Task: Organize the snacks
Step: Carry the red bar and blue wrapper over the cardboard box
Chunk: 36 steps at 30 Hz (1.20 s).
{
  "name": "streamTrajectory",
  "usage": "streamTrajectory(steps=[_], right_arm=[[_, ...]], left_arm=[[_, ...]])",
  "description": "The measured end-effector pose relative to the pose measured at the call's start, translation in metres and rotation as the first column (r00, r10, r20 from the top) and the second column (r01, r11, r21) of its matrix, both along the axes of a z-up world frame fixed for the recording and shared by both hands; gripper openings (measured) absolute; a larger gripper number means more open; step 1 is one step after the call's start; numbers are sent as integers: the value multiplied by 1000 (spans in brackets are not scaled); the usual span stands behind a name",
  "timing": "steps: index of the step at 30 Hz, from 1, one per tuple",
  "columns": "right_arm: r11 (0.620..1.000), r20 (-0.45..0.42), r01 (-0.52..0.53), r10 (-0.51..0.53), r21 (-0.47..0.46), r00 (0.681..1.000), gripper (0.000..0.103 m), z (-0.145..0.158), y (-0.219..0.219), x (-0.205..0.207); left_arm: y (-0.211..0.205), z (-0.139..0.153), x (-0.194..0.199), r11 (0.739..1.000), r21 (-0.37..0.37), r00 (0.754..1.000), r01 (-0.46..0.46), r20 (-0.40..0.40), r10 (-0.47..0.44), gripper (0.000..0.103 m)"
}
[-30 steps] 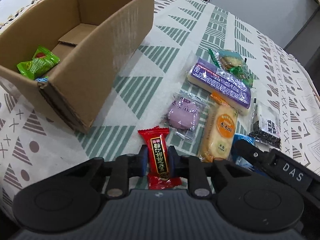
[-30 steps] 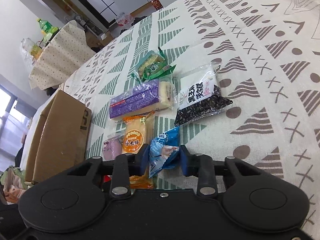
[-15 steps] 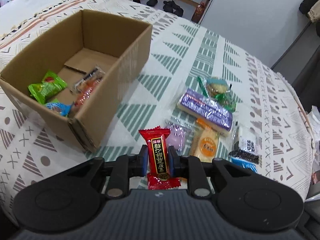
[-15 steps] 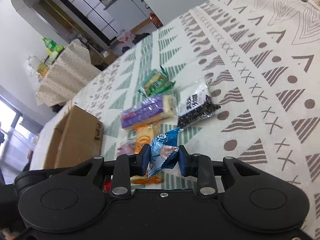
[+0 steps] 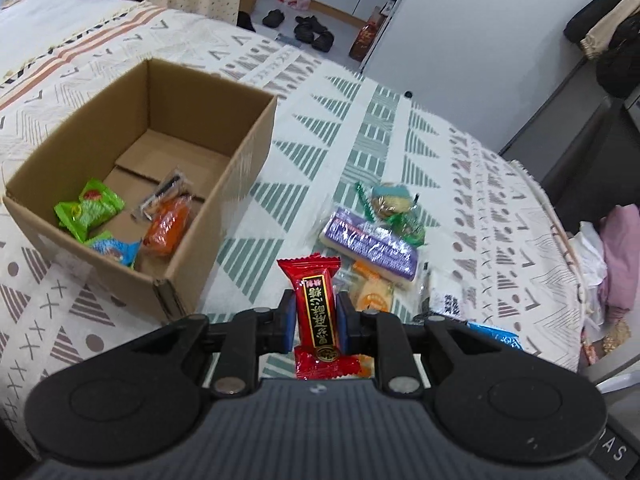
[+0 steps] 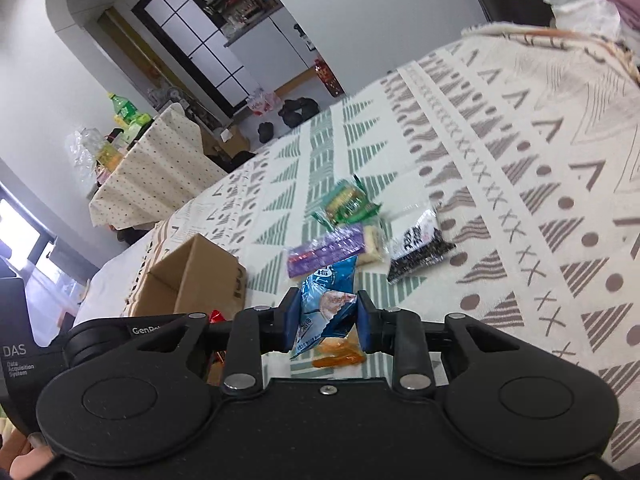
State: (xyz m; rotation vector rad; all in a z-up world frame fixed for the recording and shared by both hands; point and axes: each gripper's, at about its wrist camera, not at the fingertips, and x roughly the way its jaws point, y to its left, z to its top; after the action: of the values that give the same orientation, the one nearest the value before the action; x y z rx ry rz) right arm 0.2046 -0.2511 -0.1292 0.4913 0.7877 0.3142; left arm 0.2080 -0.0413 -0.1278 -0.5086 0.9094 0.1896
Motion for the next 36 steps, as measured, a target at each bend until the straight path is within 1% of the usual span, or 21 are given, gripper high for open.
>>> streamTrajectory(steps=[4, 11, 15, 17, 21, 23, 29, 31, 36], right_arm=[[1000, 33, -4, 4, -13, 999, 28, 13, 9, -4], [999, 56, -3, 5, -38, 998, 28, 30, 31, -7], [998, 67, -26, 30, -63, 997, 28, 43, 50, -7], [996, 78, -45, 51, -75, 996, 28, 51, 61, -6], [992, 91, -76, 85, -104, 992, 28, 62, 78, -4], [990, 95, -86, 97, -115, 991, 28, 67, 87, -3], [982, 104, -123, 139, -144, 985, 28, 76, 113, 1], [980, 113, -133, 150, -146, 982, 28, 79, 121, 1], [977, 115, -163, 179, -140, 977, 28, 79, 144, 6]], left_arm=[[11, 6, -3, 1000, -23, 1000, -3, 21, 4, 20], [32, 22, -7, 997, -73, 998, -1, 63, 5, 20], [50, 30, -8, 993, -122, 997, -11, 79, 21, 20], [58, 37, -10, 994, -105, 995, -17, 92, 27, 20], [74, 46, -14, 994, -106, 992, -26, 120, 39, 20], [83, 49, -17, 994, -103, 989, -43, 133, 57, 19], [115, 52, -25, 984, -151, 981, -95, 152, 118, 19], [124, 52, -27, 983, -151, 979, -109, 157, 133, 19], [147, 49, -28, 972, -180, 971, -150, 157, 179, 20]])
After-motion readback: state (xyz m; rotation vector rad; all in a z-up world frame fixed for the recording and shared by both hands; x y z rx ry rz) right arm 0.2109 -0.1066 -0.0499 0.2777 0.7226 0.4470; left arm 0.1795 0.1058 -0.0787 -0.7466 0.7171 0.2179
